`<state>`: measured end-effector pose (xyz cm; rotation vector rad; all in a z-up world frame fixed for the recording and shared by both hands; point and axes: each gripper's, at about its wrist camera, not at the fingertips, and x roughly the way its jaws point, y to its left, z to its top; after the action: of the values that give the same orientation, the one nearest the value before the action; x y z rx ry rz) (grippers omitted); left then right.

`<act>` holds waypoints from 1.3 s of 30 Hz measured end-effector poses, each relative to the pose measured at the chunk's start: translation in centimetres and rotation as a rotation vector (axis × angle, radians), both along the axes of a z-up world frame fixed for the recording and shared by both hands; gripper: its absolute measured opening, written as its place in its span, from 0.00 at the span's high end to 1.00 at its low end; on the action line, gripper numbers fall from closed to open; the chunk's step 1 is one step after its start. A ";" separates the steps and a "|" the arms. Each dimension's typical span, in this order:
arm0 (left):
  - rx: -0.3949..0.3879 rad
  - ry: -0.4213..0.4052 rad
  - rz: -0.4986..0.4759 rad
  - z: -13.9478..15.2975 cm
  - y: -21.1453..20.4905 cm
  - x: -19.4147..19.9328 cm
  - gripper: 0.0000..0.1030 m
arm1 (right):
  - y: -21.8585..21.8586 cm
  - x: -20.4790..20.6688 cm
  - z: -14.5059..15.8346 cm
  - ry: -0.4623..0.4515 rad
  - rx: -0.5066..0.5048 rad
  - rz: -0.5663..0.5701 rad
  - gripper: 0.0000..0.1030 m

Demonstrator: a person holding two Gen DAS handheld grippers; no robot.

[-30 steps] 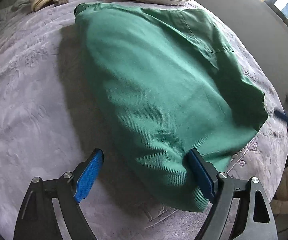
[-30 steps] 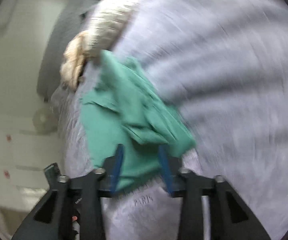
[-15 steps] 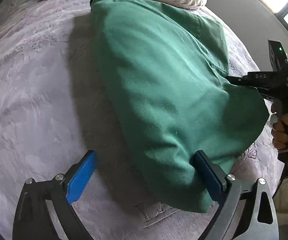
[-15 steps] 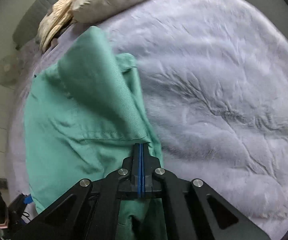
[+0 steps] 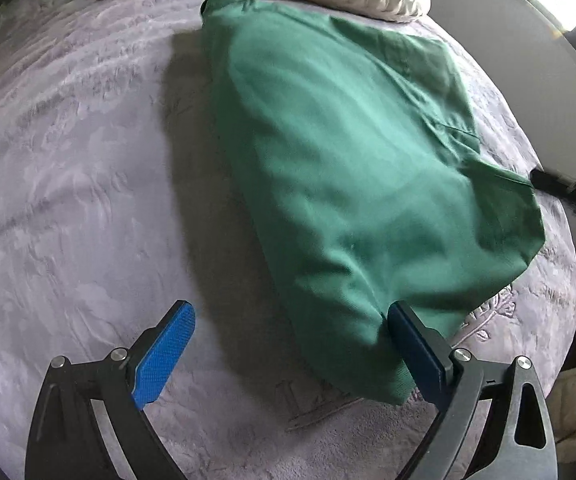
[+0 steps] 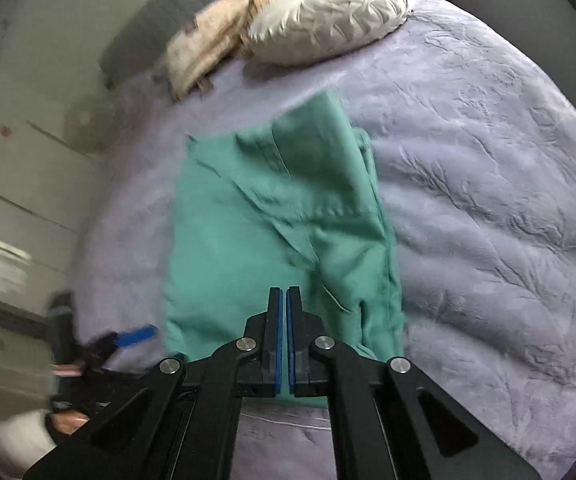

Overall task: Fold large clothes
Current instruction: 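Pinch the folded shirt edge with the right tool and straighten it, then grasp the folded green shirt edge with the right tool and lift it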

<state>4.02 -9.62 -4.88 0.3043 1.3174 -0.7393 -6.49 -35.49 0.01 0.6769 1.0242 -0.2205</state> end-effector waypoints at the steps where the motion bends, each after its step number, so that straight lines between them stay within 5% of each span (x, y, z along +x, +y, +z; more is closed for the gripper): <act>1: -0.006 0.008 0.010 -0.2 0.2 0.2 0.05 | -0.2 0.0 -0.9 0.034 -0.017 -0.013 0.98; 3: -0.015 0.019 0.019 -0.5 0.2 0.1 0.05 | -1.8 -0.8 -4.0 0.111 0.040 -0.077 0.99; 8: -0.015 0.025 0.028 -0.9 0.3 0.0 0.05 | -2.7 -3.2 -8.5 0.138 0.181 -0.107 1.00; 15: 0.010 0.005 0.021 1.0 0.4 0.5 0.05 | -3.3 -5.5 -6.6 0.148 0.182 -0.115 1.00; 20: -0.007 0.018 0.087 1.9 0.8 2.7 0.05 | -5.1 -6.0 -3.1 0.063 0.155 -0.129 0.96; 22: -0.007 0.015 0.113 1.8 0.3 3.6 0.05 | -6.2 -5.0 -2.8 0.047 0.160 -0.129 0.84; 24: -0.013 0.018 0.126 1.8 0.0 4.2 0.05 | -6.9 -3.6 -3.0 0.055 0.149 -0.119 0.43; 25: -0.025 0.026 0.126 1.7 -0.5 4.6 0.05 | -7.0 -3.0 -3.0 0.042 0.150 -0.107 0.37; 39: -0.023 0.082 0.103 -0.4 -3.5 5.4 0.05 | -9.3 3.9 -5.8 0.011 0.192 -0.044 0.31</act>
<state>9.40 -13.17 -5.31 0.1877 1.3903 -0.6851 -2.60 -44.83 -5.82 0.8733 1.0499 -0.1649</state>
